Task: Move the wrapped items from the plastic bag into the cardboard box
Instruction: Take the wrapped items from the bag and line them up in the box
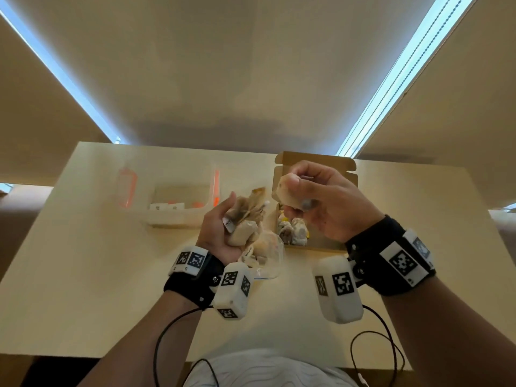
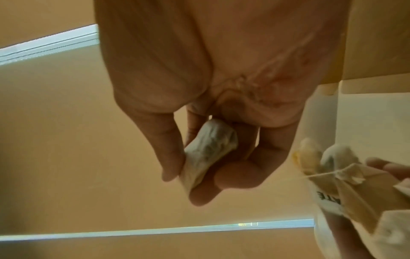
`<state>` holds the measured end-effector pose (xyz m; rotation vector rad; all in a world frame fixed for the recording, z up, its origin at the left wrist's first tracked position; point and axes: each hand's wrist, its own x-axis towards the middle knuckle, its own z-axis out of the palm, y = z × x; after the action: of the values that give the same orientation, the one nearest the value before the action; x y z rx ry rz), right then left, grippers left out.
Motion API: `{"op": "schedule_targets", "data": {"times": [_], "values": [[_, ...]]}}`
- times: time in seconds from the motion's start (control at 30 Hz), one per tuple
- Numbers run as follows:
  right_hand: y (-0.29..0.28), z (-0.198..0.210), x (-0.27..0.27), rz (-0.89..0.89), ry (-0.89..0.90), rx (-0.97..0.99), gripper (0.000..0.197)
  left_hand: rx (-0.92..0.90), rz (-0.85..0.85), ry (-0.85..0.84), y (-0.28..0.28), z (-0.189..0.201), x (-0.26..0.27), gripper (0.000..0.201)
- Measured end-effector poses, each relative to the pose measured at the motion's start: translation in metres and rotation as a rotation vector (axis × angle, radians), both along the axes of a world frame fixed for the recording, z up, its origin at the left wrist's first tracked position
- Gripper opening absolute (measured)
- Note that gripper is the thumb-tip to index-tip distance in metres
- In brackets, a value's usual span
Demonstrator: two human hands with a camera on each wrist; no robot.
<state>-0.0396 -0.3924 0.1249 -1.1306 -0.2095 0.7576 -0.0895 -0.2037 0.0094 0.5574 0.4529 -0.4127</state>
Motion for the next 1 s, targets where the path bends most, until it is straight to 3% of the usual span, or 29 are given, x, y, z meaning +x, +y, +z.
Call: {"op": "schedule_targets", "data": {"times": [0.17, 0.37, 0.47, 0.53, 0.63, 0.7, 0.8, 0.9, 1.0], "values": [[0.007, 0.012, -0.003, 0.049, -0.109, 0.057, 0.006, 0.054, 0.1, 0.051, -0.011, -0.001, 0.002, 0.027], [0.008, 0.024, -0.005, -0.138, -0.093, 0.061, 0.015, 0.199, 0.147, 0.13, -0.011, 0.005, 0.002, 0.026], [0.006, 0.021, -0.002, -0.169, -0.209, -0.097, 0.011, 0.19, 0.198, 0.163, -0.01, 0.011, 0.0, 0.025], [0.001, 0.011, 0.003, -0.263, -0.396, -0.338, 0.014, 0.193, 0.279, 0.09, -0.009, 0.024, -0.002, 0.021], [-0.017, -0.015, 0.006, -0.339, -0.679, -0.68, 0.019, 0.54, 0.434, -0.084, 0.0, 0.045, 0.001, 0.02], [-0.029, -0.034, -0.002, -0.277, -0.614, -0.728, 0.024, 0.93, 0.56, -0.225, 0.01, 0.061, 0.006, 0.022], [-0.036, -0.062, -0.017, -0.183, -0.393, -0.632, 0.02, 1.465, 0.644, -0.474, 0.014, 0.088, 0.013, 0.021], [-0.029, -0.082, -0.024, -0.091, -0.344, -0.622, 0.012, 1.673, 0.647, -0.587, 0.004, 0.106, 0.018, 0.02], [-0.016, -0.086, -0.026, 0.012, -0.396, -0.747, 0.015, 1.766, 0.622, -0.639, -0.006, 0.107, 0.021, 0.02]]}}
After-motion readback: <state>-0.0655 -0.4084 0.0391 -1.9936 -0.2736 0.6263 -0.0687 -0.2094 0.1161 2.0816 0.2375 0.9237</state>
